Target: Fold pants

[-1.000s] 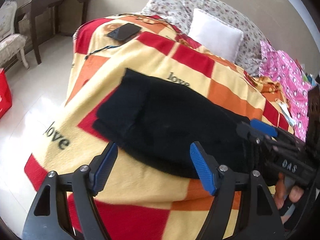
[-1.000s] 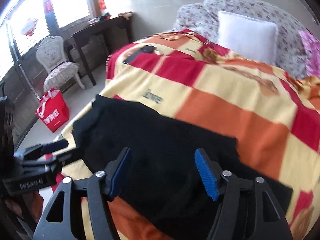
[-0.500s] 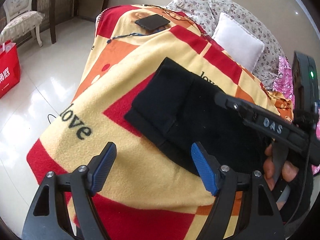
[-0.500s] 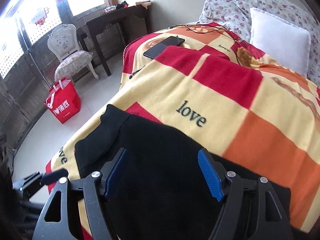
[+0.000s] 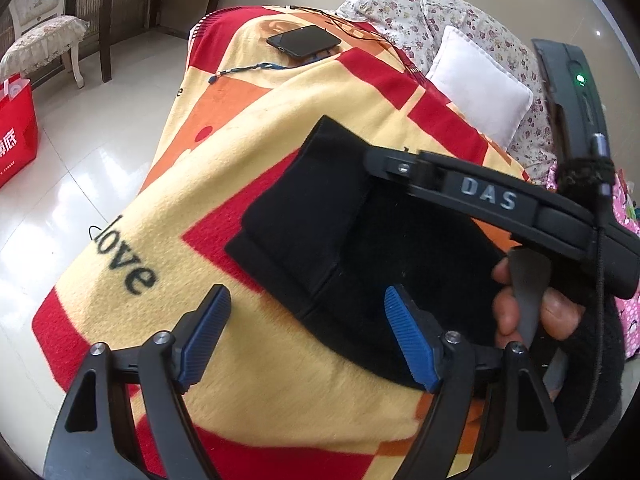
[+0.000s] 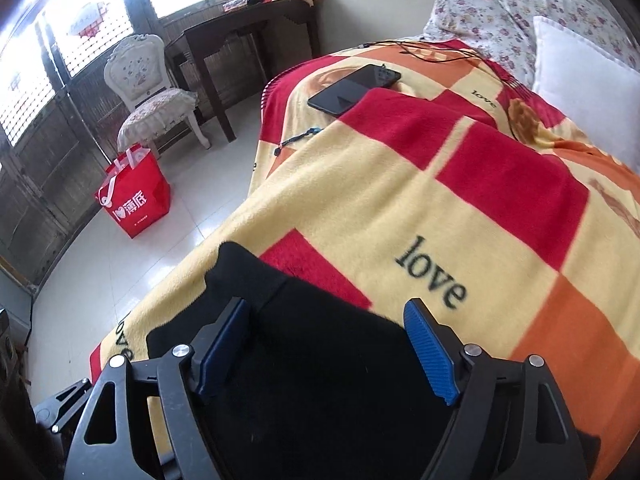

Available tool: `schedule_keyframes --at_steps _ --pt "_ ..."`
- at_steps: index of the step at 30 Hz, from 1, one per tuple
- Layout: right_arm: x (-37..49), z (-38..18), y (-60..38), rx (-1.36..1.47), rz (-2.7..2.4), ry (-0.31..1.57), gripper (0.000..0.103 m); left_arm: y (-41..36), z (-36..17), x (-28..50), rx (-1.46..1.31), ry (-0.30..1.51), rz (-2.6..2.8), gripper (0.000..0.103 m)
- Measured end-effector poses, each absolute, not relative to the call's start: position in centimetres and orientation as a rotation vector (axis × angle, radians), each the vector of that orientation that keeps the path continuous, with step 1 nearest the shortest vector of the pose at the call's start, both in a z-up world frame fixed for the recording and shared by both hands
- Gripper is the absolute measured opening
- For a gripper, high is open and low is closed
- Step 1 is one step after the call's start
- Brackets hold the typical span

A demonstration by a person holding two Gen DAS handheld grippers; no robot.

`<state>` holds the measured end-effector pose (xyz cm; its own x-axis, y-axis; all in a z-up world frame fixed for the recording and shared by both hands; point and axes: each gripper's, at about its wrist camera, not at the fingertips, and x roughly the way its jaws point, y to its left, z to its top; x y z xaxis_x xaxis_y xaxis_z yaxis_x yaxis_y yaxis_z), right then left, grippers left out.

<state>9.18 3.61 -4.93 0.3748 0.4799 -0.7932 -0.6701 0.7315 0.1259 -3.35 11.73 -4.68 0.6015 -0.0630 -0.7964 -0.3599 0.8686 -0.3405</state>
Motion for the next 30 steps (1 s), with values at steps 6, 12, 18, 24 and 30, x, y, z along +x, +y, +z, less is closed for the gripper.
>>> schedule_keyframes --at_steps 6,12,18,24,30 --pt "10.6 -6.5 4.4 -0.121 0.800 0.994 0.076 11.7 -4.8 -2.6 -0.522 0.884 0.187 0.082" --pt "9.9 -6.4 4.2 -0.102 0.842 0.969 0.027 11.8 -4.6 -2.5 -0.526 0.875 0.117 0.023" --pt "8.5 -2.5 1.0 0.015 0.905 0.891 0.016 9.4 0.0 -4.5 -0.469 0.719 -0.018 0.016" --pt "5.9 2.9 -8.4 0.167 0.830 0.761 0.027 2.5 3.6 -5.7 -0.317 0.633 -0.264 0.016" --pt "3.4 2.8 -19.4 0.260 0.540 0.759 0.061 -4.5 0.3 -4.5 -0.224 0.739 -0.411 0.016"
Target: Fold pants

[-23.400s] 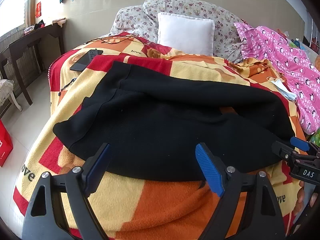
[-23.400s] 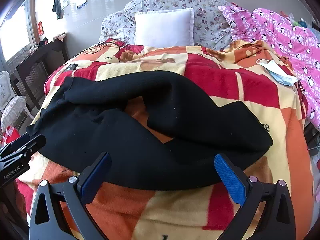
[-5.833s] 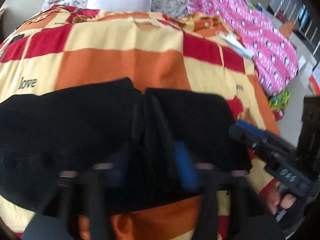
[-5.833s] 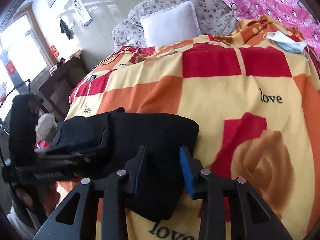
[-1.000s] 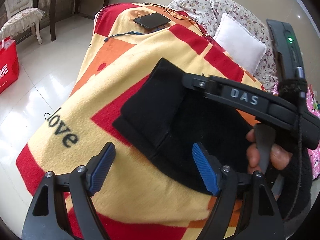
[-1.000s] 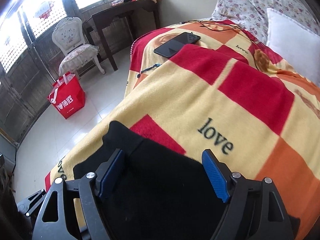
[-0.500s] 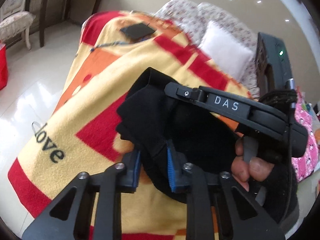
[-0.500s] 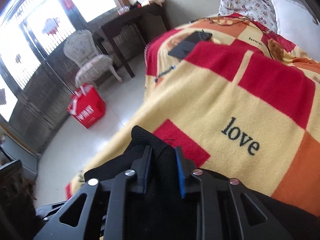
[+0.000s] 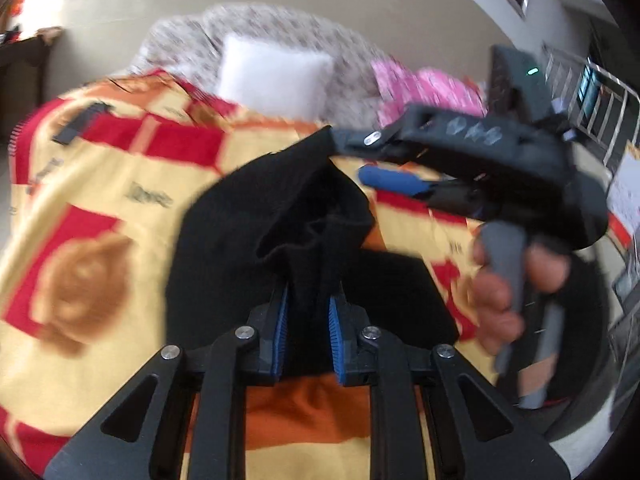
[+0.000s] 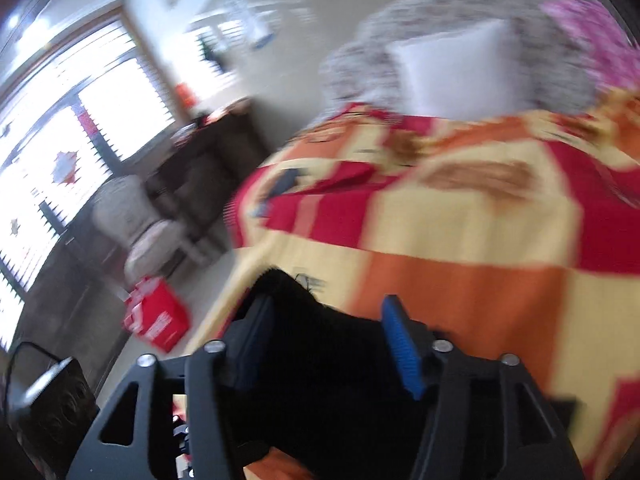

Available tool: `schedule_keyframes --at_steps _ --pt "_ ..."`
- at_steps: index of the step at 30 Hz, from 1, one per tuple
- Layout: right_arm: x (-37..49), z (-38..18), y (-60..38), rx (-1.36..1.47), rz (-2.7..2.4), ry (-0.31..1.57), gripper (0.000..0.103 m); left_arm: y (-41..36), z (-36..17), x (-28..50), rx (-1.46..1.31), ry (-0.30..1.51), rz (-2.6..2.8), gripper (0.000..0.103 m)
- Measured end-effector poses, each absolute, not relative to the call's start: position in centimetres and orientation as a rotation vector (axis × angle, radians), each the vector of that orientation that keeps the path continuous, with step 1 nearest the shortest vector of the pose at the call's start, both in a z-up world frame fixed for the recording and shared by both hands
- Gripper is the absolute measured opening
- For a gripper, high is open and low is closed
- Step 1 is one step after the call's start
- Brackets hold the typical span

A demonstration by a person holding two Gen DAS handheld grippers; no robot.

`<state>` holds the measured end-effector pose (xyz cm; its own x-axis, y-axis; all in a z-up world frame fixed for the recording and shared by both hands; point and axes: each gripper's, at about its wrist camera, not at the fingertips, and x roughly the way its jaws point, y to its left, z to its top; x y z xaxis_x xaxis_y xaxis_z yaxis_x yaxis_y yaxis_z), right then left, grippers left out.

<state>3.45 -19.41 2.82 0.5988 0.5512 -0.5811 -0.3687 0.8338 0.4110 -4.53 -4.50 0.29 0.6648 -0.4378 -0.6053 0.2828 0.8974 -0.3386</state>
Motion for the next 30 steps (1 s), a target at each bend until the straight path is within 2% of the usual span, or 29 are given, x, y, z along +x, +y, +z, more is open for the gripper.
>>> schedule_keyframes --at_steps 2,4,5,6,8,14,18,19,20,21,27,30 --pt "3.4 1.6 -22.1 0.335 0.497 0.783 0.066 -6.1 -1.6 -3.5 -0.208 0.822 -0.442 0.016" --pt "3.3 -0.3 -24.6 0.468 0.501 0.818 0.069 -6.5 -2.0 -3.5 -0.192 0.830 -0.446 0.018" --pt "3.3 -1.0 -25.2 0.511 0.505 0.832 0.069 -6.6 -1.6 -3.7 -0.181 0.819 -0.454 0.026" --pt "3.4 -1.7 -25.5 0.544 0.508 0.844 0.069 -6.3 -1.5 -3.8 -0.179 0.822 -0.468 0.041" --pt "3.0 -2.9 -25.5 0.582 0.530 0.866 0.069 -5.2 -0.6 -4.3 -0.200 0.829 -0.516 0.059" --pt "3.2 -3.8 -22.1 0.479 0.566 0.900 0.069 -1.8 1.1 -5.4 -0.148 0.776 -0.376 0.061" --pt "3.3 -4.8 -20.5 0.455 0.576 0.924 0.068 0.4 0.1 -4.7 -0.169 0.795 -0.279 0.061" --pt "3.1 -4.6 -19.7 0.403 0.580 0.910 0.051 0.6 -0.1 -4.5 -0.182 0.803 -0.264 0.061" --pt "2.7 -4.4 -19.1 0.357 0.570 0.898 0.017 0.8 -0.5 -4.5 -0.190 0.807 -0.258 0.061" --pt "2.2 -4.0 -18.7 0.304 0.534 0.880 0.011 1.0 -0.6 -4.1 -0.198 0.811 -0.248 0.061" --pt "-0.3 -0.9 -19.9 0.274 0.565 0.777 0.010 0.2 1.0 -3.8 -0.194 0.771 -0.252 0.062" --pt "-1.8 1.0 -21.9 0.270 0.549 0.726 0.010 -0.6 1.7 -3.5 -0.187 0.756 -0.267 0.066"
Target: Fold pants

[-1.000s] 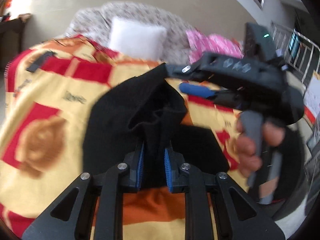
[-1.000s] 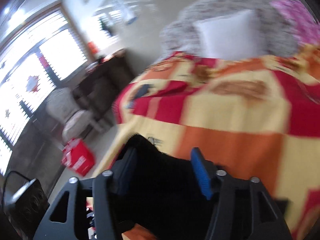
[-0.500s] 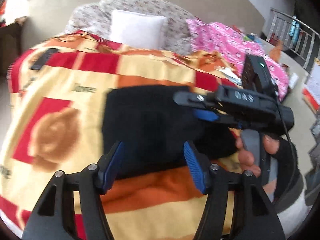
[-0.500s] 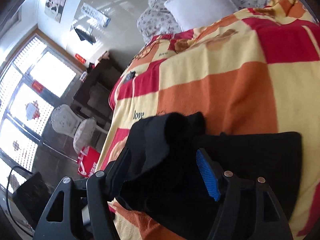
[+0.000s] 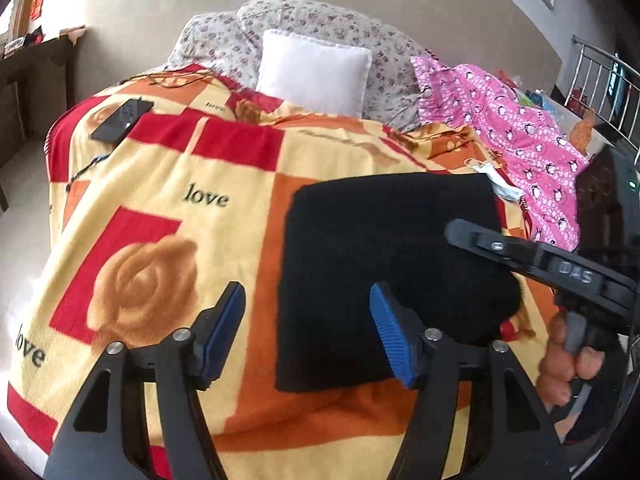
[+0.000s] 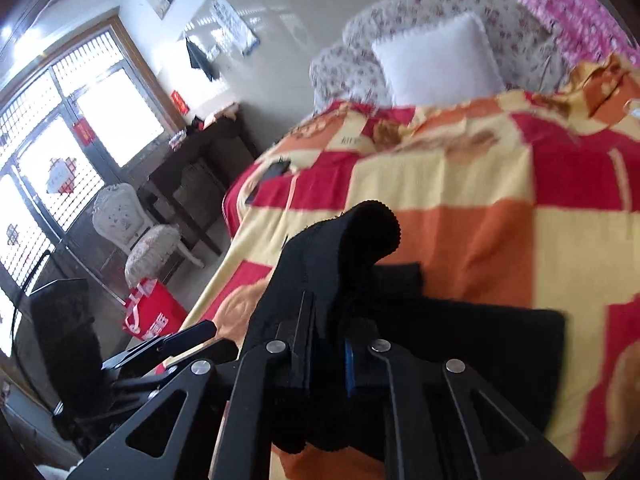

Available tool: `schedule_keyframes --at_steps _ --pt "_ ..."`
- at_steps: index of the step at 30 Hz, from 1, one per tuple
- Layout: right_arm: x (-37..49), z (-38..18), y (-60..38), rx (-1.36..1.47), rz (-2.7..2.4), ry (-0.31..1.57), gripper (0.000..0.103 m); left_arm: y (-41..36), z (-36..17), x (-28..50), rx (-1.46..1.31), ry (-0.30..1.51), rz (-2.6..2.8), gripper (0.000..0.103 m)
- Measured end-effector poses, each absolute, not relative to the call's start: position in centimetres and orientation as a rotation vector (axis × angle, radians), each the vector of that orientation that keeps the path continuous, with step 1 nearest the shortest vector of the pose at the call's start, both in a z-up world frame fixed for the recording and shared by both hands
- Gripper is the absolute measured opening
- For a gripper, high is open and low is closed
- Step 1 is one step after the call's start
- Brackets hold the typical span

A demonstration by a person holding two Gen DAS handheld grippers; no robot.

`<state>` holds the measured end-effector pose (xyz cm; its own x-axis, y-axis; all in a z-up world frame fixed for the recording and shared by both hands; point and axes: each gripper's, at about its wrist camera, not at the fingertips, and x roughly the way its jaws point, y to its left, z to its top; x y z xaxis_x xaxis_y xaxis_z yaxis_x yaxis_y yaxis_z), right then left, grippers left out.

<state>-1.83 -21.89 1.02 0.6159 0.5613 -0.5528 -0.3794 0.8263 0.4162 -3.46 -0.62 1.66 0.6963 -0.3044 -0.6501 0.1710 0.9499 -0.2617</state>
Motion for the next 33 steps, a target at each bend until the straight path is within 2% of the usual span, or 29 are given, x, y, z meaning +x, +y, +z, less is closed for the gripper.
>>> schedule_keyframes --at_steps 4,10,25,29,33 --pt "-2.7 1.6 -24.9 0.273 0.485 0.722 0.010 -2.4 1.3 -2.3 -0.165 0.774 -0.276 0.066" --pt "-2.4 -0.7 -28.1 0.316 0.419 0.778 0.010 -5.1 -0.7 -1.1 -0.102 0.842 -0.271 0.066" --pt "-1.2 -2.3 -28.2 0.286 0.389 0.819 0.011 -5.7 -0.8 -0.5 -0.084 0.851 -0.226 0.067" --pt "-0.9 -2.7 -27.9 0.267 0.371 0.837 0.012 -6.1 -1.3 0.3 -0.081 0.860 -0.220 0.073" --pt "-0.6 -3.3 -28.1 0.256 0.349 0.855 0.014 -6.6 -1.9 1.3 -0.079 0.884 -0.221 0.075"
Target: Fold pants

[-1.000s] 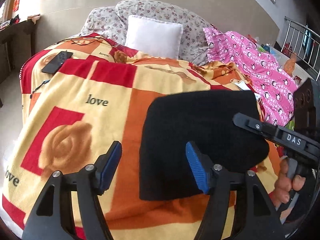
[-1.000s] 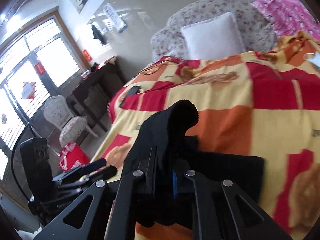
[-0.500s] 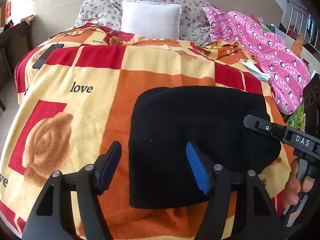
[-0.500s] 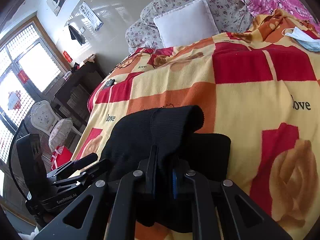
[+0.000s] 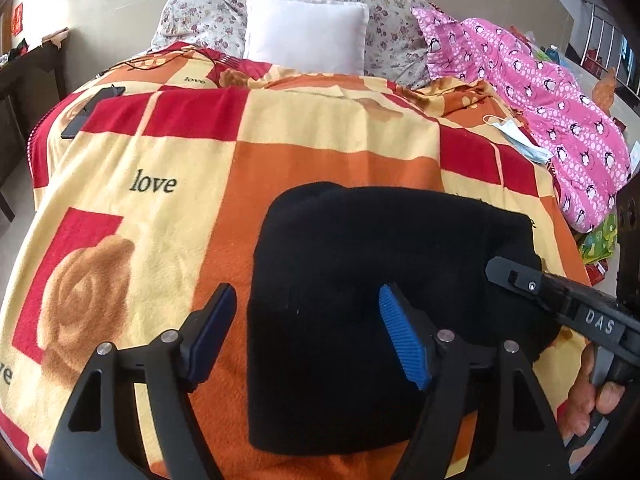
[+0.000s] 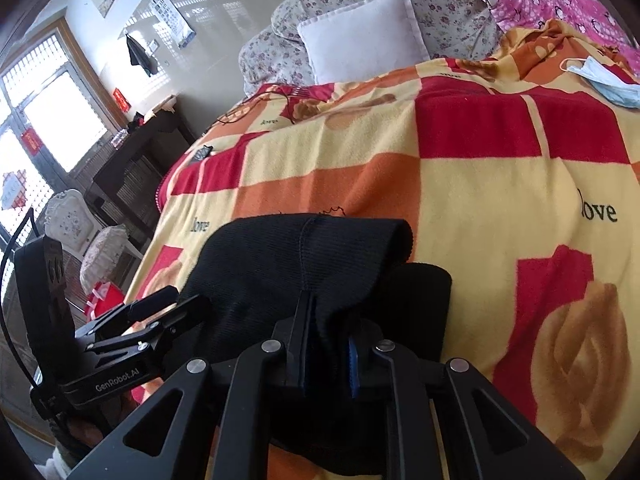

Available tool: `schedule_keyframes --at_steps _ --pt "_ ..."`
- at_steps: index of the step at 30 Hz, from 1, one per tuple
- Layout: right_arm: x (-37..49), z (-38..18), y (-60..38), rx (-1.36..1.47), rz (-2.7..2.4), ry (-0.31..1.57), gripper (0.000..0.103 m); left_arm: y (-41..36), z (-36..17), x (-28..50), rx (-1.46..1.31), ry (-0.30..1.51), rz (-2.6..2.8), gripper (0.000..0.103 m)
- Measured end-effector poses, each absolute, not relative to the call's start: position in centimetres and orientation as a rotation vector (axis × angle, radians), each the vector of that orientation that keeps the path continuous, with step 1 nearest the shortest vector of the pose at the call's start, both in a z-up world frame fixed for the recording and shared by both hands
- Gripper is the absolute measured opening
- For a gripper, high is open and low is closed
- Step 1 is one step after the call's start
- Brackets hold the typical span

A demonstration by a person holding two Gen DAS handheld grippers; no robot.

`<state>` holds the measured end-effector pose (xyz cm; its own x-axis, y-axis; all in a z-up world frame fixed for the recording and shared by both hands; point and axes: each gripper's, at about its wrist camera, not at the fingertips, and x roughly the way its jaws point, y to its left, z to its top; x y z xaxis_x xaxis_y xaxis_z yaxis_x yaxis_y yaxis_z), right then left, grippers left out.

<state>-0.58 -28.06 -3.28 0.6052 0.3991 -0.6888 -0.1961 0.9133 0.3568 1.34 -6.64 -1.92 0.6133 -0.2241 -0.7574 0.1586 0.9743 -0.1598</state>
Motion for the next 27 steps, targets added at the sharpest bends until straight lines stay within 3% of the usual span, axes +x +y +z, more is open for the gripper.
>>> schedule_keyframes --at_steps 9,17,22,24,27 --pt "0.7 -4.2 -28.4 0.246 0.304 0.867 0.015 -7.7 -2.8 3.1 -0.084 0.910 -0.225 0.079" --pt "-1.8 -1.6 -29.8 0.252 0.315 0.805 0.009 -7.9 -1.5 1.6 -0.069 0.894 -0.235 0.078" --pt "-1.7 -2.9 -31.0 0.248 0.256 0.830 0.006 -9.0 -2.1 1.2 -0.006 0.882 -0.204 0.079" --pt "-1.8 -3.0 -31.1 0.256 0.261 0.824 0.007 -8.9 -2.1 1.1 -0.003 0.877 -0.205 0.079" --pt "-2.2 -2.5 -32.0 0.336 0.287 0.802 0.018 -8.3 -1.2 1.1 -0.033 0.884 -0.227 0.079"
